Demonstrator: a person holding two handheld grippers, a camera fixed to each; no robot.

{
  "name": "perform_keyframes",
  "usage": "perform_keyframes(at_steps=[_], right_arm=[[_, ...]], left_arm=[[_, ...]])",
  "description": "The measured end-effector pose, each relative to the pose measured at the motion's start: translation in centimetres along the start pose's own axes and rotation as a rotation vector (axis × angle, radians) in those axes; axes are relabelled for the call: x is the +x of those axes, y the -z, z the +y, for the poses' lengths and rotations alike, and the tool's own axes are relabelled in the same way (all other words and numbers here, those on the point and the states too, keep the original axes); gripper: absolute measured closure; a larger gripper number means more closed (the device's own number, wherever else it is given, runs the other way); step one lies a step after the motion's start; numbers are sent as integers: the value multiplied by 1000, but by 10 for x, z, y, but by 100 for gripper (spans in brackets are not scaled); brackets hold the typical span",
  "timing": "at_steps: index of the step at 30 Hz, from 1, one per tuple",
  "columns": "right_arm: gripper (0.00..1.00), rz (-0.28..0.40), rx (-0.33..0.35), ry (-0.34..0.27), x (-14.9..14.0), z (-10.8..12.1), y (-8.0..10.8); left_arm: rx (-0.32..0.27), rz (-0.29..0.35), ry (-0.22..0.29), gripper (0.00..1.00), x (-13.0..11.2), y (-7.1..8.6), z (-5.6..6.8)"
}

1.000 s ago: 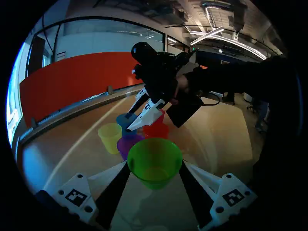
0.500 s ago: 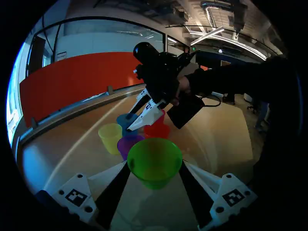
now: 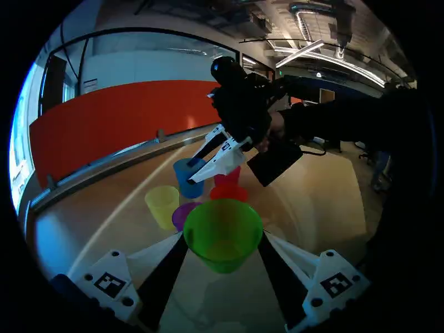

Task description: Pour water

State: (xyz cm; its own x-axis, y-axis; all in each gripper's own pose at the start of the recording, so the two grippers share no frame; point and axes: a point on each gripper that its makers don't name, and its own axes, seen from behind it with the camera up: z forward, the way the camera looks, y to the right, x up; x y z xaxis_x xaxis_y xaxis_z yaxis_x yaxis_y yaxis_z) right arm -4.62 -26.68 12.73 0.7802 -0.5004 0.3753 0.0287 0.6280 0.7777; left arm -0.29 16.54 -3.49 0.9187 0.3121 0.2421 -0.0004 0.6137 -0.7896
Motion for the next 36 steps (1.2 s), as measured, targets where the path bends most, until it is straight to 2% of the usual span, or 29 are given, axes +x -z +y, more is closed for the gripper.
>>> perform_keyframes(at_steps=[11, 22, 29, 36], right_arm=[[9, 135, -19, -46, 27, 5, 45], [9, 211, -27, -2, 39, -7, 78], [10, 290, -33, 0, 51, -14, 96], [10, 342, -36, -3, 57, -17, 107]], left_arm=[[35, 47, -11, 15, 27, 2, -4], [53, 86, -22, 14, 46, 2, 0], [64, 124, -23, 14, 59, 7, 2], [68, 136, -27, 14, 66, 11, 5]])
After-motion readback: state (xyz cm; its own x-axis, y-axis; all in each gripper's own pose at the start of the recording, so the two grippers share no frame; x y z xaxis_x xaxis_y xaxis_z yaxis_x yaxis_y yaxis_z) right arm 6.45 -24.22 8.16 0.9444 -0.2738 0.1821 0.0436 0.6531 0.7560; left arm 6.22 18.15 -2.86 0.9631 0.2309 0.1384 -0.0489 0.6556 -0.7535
